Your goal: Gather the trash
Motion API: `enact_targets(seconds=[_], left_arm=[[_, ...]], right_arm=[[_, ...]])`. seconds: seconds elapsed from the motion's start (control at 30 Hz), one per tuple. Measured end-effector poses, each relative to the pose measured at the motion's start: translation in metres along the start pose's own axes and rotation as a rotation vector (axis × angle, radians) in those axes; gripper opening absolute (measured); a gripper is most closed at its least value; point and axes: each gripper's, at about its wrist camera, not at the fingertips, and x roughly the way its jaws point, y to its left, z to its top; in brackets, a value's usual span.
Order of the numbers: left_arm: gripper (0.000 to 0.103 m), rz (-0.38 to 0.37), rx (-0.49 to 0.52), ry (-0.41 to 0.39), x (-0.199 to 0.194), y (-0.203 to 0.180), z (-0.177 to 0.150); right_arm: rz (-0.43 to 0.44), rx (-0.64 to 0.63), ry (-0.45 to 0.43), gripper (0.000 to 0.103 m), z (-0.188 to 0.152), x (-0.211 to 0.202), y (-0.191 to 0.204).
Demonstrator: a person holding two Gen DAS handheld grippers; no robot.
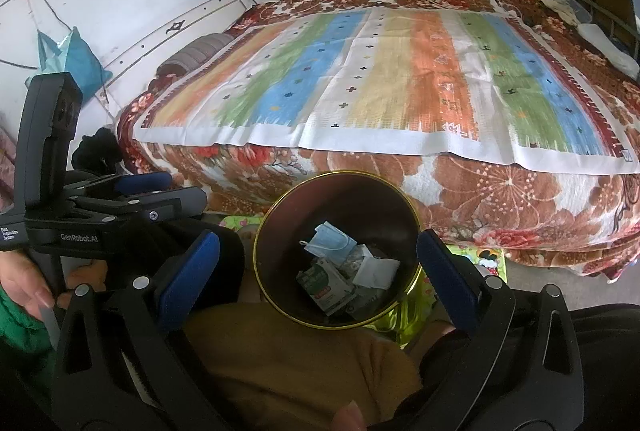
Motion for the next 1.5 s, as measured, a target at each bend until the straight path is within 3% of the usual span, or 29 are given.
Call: enact_targets(seconds=[1.5], left_arm=[[0.097,-0.014,0.022,0.017,0.0077,-0.0084,-0.007]], right_arm=[[0.005,0.0,0.004,0.094,0.0002,-0.0002,0.0027]])
